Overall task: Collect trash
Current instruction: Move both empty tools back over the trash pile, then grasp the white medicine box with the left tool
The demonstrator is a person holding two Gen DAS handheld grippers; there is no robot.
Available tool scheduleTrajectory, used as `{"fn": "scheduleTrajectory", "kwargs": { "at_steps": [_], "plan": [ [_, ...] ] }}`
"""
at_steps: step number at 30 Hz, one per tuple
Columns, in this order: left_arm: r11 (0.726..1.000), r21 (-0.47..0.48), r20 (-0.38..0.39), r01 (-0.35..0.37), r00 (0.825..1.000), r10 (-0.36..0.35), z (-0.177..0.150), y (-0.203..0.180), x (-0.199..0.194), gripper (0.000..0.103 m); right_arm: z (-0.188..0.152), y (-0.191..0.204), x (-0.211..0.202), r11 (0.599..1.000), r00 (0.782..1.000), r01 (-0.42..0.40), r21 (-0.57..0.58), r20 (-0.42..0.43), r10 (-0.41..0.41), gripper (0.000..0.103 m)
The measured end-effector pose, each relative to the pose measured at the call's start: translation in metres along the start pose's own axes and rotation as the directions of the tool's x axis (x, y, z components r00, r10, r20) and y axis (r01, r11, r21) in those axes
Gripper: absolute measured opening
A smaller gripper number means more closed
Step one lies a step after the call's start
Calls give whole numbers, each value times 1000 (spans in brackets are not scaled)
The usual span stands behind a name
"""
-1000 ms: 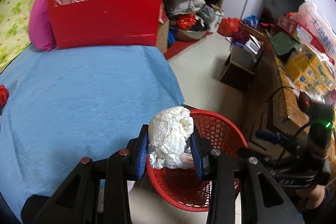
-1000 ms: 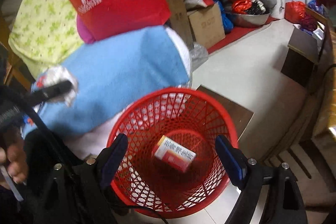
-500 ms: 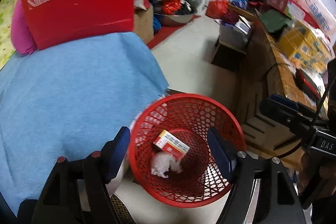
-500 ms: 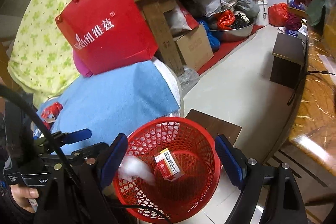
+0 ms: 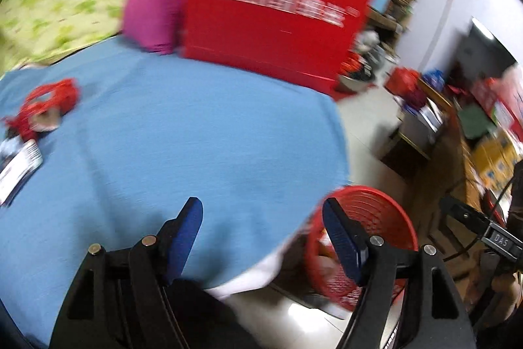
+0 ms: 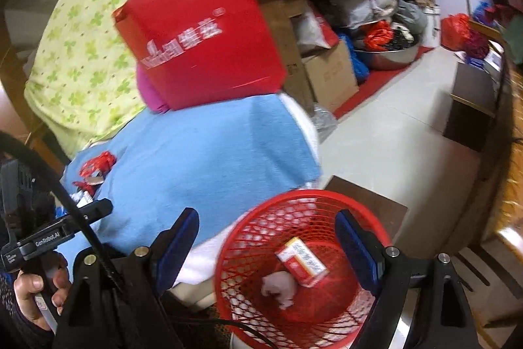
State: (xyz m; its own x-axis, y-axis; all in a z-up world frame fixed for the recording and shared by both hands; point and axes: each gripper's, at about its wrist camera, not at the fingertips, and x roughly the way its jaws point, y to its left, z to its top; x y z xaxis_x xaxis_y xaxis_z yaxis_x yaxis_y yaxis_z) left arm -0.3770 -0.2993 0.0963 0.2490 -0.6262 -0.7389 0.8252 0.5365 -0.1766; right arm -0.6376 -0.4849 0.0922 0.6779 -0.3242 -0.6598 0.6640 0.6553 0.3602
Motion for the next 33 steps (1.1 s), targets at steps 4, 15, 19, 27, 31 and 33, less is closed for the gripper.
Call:
{"fn": "scheduleTrajectory", "kwargs": {
  "at_steps": [4,15,19,27,31,33],
  "plan": [
    [992,-102,38,-78,996,83,-13,62,-21,76,6,44,15,997,999,-38,-71,-23,36,87],
    [920,-273,16,-282,955,298,-32,223,-50,77,13,185,59,940,972,-232,-249,-99,214,87],
    [889,-267,-8,-372,923,384,-27,275,-57,77,7,226,75,909,952,-302,-287,-142,271,87],
    [881,-260,-30,-395,916,401,13,333,-39,77,-3,260,96,875,930,-360,-324,-203,307,87],
    [878,-282,-81,-386,922,379,26,350,-12,77,2,247,103,893,935,-340,-296,-205,288,87],
    [879,-288,-104,-380,925,365,26,353,0,77,6,238,108,906,940,-323,-274,-206,272,87]
  ]
}}
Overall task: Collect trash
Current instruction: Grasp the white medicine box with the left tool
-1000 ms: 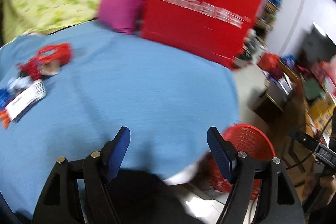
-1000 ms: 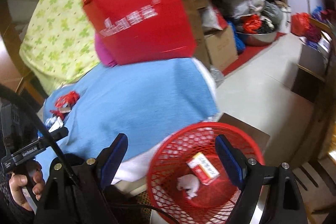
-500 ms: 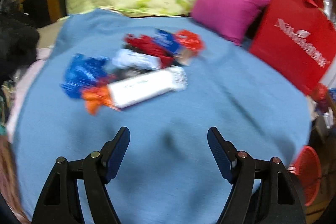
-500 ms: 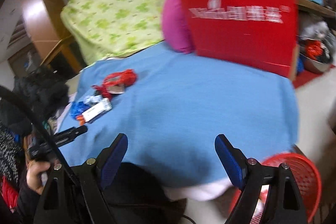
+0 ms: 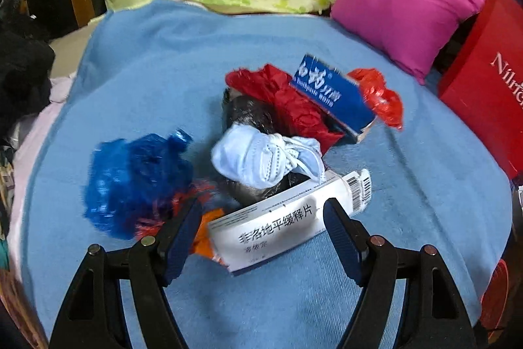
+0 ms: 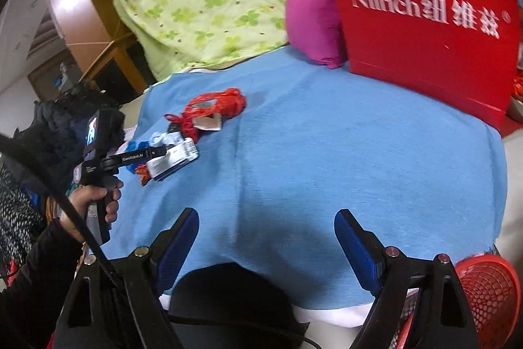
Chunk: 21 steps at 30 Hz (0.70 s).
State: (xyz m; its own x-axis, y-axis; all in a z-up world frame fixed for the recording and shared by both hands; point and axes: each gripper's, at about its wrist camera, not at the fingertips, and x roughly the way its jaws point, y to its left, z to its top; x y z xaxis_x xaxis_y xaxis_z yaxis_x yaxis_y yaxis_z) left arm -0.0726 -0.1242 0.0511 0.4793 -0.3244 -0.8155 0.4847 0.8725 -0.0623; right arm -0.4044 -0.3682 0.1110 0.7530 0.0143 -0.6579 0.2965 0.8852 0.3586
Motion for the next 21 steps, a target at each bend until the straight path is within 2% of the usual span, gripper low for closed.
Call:
{"fn": "scheduleTrajectory", "kwargs": {
  "at_steps": [2,3,4,6,8,10,11,13,15,17,19,21],
  "plan": [
    [998,-11,-35,56,998,-57,-6,-4,5,77,0,-11,2,999,1000,11,35,-6,-11,87],
    [994,-7,-55,113,992,-114,-13,-9,4,77,0,-15,1,999,1000,13,46,-7,-13,87],
    [985,3,-64,170,983,-170,-19,-14,1,77,-1,-18,1,998,1000,16,54,-7,-16,87],
    [954,42,-74,297,953,-294,-37,-29,-11,77,-1,-21,3,998,1000,21,67,-12,-20,87],
    [934,87,-74,346,938,-340,-50,-39,-23,77,-2,-23,4,997,1000,19,74,-18,-18,87],
    [939,121,-44,322,947,-319,-60,-45,-35,77,-4,-22,1,997,1000,13,71,-17,-11,87],
    [958,115,-23,264,965,-263,-61,-44,-38,77,-5,-20,0,998,1000,11,66,-17,-9,87],
    [982,51,15,179,984,-180,-59,-37,-40,77,-5,-18,0,998,1000,6,57,-15,-5,87],
    [988,-28,13,154,988,-153,-56,-33,-38,77,-6,-18,-1,998,1000,2,58,-13,-1,87],
    [983,-86,21,163,987,-162,-55,-37,-35,77,-8,-20,-2,997,1000,-2,71,-11,3,87],
    [984,-77,20,162,987,-161,-55,-49,-33,77,-8,-23,-2,997,1000,-3,76,-12,4,87],
    [990,-47,21,130,991,-129,-56,-64,-30,77,-9,-25,-5,997,1000,1,78,-8,0,87]
  ]
}}
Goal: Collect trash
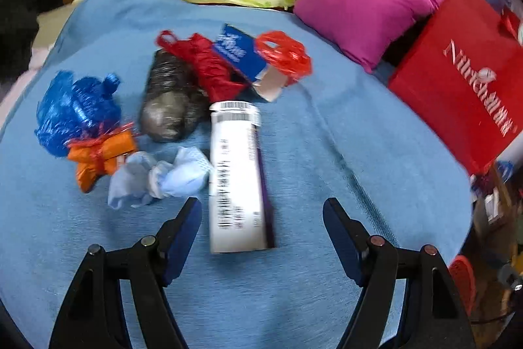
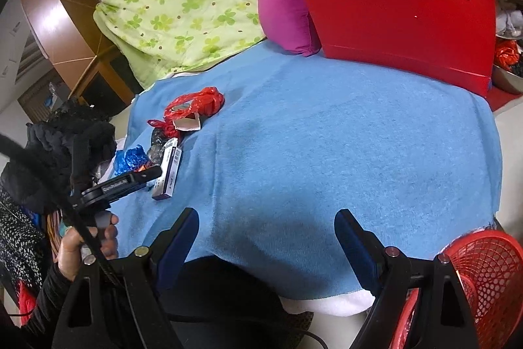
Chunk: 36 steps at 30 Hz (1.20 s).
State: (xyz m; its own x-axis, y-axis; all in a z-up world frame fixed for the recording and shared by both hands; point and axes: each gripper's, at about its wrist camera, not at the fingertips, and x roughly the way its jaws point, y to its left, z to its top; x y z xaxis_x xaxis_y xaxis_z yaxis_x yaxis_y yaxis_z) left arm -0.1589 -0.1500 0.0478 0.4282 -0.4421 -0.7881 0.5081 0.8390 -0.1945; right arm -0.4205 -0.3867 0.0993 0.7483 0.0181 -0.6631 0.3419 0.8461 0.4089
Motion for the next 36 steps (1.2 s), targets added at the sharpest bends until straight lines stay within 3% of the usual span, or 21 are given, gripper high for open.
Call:
{"fn": "scheduleTrajectory", "kwargs": {
  "at_steps": [4,5,6,7,12,18,24,28,30,32,34,36],
  "plan": [
    [998,-41,-27,-57,998,56,-2,-7,15,74,1,-8,-5,1000,1000,5,19,10,-5,87],
    [997,-49,-40,-61,997,59,-1,-6,21,66,1,-10,-6,1000,1000,6,27,9,-6,87],
    [997,-47,-59,-58,997,55,2,0,29,49,0,-11,-6,999,1000,5,33,9,-5,87],
    [997,-57,-84,-46,996,41,4,5,35,50,0,-11,-7,999,1000,3,37,9,-4,87],
    [999,-39,-56,-20,998,18,-3,6,21,49,-1,-9,-12,999,1000,1,37,18,-1,87],
    [1000,-29,45,-9,999,10,-26,26,-40,48,-1,1,-18,1000,1000,-8,7,25,8,87],
    [993,-102,140,-57,988,72,-50,62,-79,48,-1,20,-9,999,1000,-20,-29,-1,20,87],
    [983,-174,108,-63,991,83,-55,97,-75,48,0,39,-2,997,999,-30,-71,-18,29,87],
    [975,-198,77,-99,990,117,-51,107,-62,48,1,46,3,996,999,-33,-86,-25,31,87],
    [965,-241,46,-102,992,116,-51,119,-53,53,1,52,8,995,999,-35,-97,-36,32,87],
    [959,-271,35,-80,995,93,-51,125,-53,68,-1,56,12,994,998,-39,-105,-48,34,87],
    [956,-286,46,-66,995,83,-50,128,-54,70,-2,59,17,993,998,-43,-109,-58,37,87]
  ]
}}
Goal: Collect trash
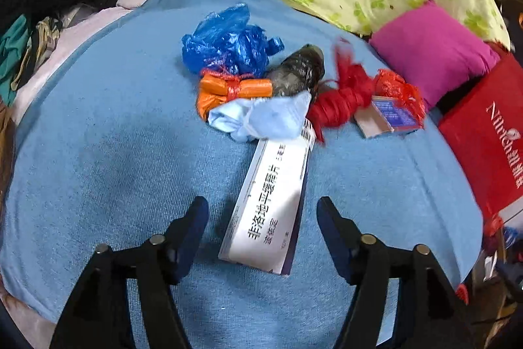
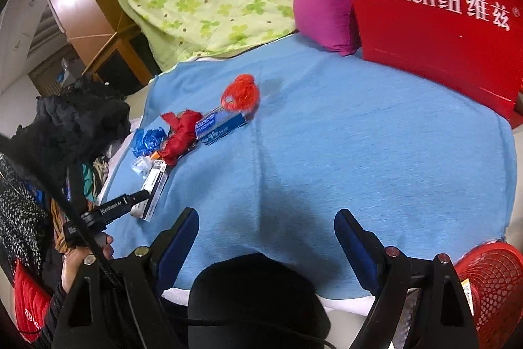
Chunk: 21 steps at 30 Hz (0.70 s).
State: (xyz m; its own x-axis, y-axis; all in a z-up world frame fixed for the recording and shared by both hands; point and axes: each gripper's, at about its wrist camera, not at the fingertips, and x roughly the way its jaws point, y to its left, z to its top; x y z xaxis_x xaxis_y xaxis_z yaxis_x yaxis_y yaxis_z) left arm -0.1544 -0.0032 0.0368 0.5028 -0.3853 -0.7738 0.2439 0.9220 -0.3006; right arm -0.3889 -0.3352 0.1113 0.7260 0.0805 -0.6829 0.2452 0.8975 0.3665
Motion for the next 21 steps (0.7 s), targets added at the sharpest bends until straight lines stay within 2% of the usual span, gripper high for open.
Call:
{"fn": "scheduleTrajectory", "kwargs": {
  "at_steps": [4,6,7,8,9,12,14,16,18,21],
  "plan": [
    [998,63,13,-8,1000,7,6,-17,-2,73,-2,3,4,1000,1000,-7,-6,-11,7,87],
    [991,127,-6,-43,999,44,6,-31,9,73,-2,1,5,1000,1000,-9,0,-11,9,87],
    [986,160,-36,-55,997,61,7,-37,23,64,-2,0,5,1000,1000,-10,5,-11,10,87],
    [983,171,-59,-59,996,70,6,-38,31,43,-2,-1,5,1000,1000,-11,9,-11,11,87],
    [986,161,-82,-44,995,58,9,-38,39,44,-2,-2,4,1000,1000,-12,11,-8,12,87],
    [981,189,-12,51,999,-49,9,-47,16,44,-3,-7,1,1000,1000,-9,17,0,9,87],
    [970,235,57,67,995,-83,9,-58,-8,44,-2,-12,4,999,1000,-5,34,-7,6,87],
    [966,246,116,73,988,-105,13,-62,-25,44,-1,-14,8,999,1000,-11,52,-17,11,87],
    [970,236,176,50,980,-94,19,-59,-34,44,3,-11,13,997,999,-31,68,-24,33,87],
    [982,184,189,48,978,-83,26,-42,-32,44,9,4,18,999,999,-39,30,-19,40,87]
  ]
}}
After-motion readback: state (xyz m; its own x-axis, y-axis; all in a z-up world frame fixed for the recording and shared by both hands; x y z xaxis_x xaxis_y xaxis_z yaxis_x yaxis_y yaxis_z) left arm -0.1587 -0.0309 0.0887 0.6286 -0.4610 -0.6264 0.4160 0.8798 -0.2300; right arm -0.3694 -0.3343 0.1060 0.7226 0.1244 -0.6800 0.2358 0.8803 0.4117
